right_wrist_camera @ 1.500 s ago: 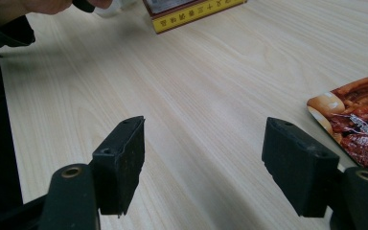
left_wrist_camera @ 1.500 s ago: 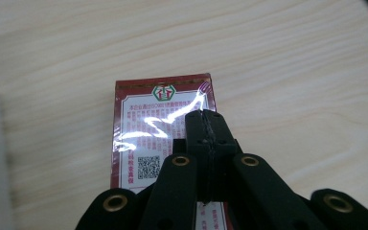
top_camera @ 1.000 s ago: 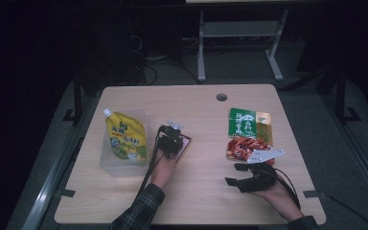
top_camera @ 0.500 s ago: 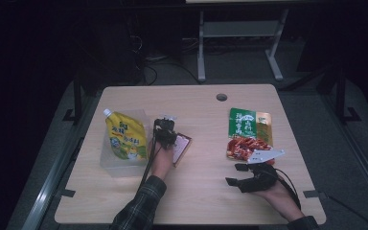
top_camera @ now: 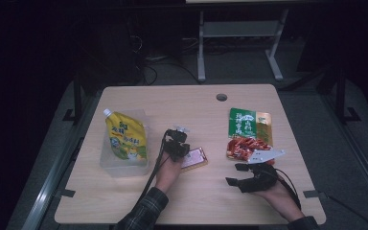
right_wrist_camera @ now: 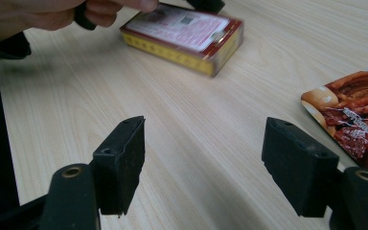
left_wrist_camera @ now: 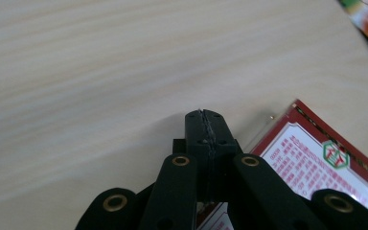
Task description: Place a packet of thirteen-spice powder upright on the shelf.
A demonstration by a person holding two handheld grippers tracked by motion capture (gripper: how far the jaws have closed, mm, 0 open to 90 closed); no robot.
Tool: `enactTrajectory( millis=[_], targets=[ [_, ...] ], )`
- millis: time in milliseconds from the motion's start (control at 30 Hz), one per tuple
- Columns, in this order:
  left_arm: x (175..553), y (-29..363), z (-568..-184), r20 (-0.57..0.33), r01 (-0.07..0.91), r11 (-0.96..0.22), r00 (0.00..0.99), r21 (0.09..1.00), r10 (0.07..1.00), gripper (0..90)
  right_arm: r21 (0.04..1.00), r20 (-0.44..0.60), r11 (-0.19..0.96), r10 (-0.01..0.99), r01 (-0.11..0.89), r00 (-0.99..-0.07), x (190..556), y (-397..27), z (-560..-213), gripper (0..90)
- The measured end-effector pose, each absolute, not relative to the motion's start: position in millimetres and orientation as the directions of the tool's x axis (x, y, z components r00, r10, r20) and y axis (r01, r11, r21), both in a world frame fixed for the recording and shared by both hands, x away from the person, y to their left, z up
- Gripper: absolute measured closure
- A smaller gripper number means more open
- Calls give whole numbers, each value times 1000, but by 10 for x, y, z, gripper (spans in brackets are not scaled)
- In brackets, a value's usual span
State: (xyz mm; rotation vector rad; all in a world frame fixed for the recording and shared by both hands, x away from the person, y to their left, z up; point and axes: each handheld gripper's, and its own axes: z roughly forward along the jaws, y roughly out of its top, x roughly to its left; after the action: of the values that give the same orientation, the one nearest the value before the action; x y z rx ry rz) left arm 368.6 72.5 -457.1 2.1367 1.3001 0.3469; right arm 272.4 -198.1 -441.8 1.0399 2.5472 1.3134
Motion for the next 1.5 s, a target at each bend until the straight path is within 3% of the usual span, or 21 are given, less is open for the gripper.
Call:
enactTrajectory(
  millis=[133,400,833,867,1033,1233,1367,1500],
  targets=[
    [3565,681,-4548,-71,693,-384,531,610,844,898,750,217,395,610,530,-762,2723,-1988,-4415,310],
    [3488,922,-4408,15,693,-425,513,583,858,898,749,215,399,609,529,-763,2724,-1981,-4420,310],
    [3043,1100,-4422,-50,685,-468,590,558,806,897,747,213,402,609,529,-764,2717,-1970,-4419,310],
    [3015,1128,-4415,-52,673,-472,603,569,796,874,748,212,403,609,528,-764,2718,-1970,-4420,310],
    [2946,1272,-4316,-131,629,-486,682,607,720,575,749,212,404,606,526,-767,2716,-1971,-4418,310],
    [2742,1208,-4318,-140,532,-582,800,615,584,285,750,212,408,598,521,-773,2722,-1981,-4428,309],
    [2673,1113,-4436,-57,493,-645,818,584,573,201,751,207,413,593,515,-778,2719,-1980,-4427,309],
    [2677,1088,-4512,-42,492,-661,818,567,574,195,752,205,415,592,513,-779,2717,-1980,-4429,309]
  ],
)
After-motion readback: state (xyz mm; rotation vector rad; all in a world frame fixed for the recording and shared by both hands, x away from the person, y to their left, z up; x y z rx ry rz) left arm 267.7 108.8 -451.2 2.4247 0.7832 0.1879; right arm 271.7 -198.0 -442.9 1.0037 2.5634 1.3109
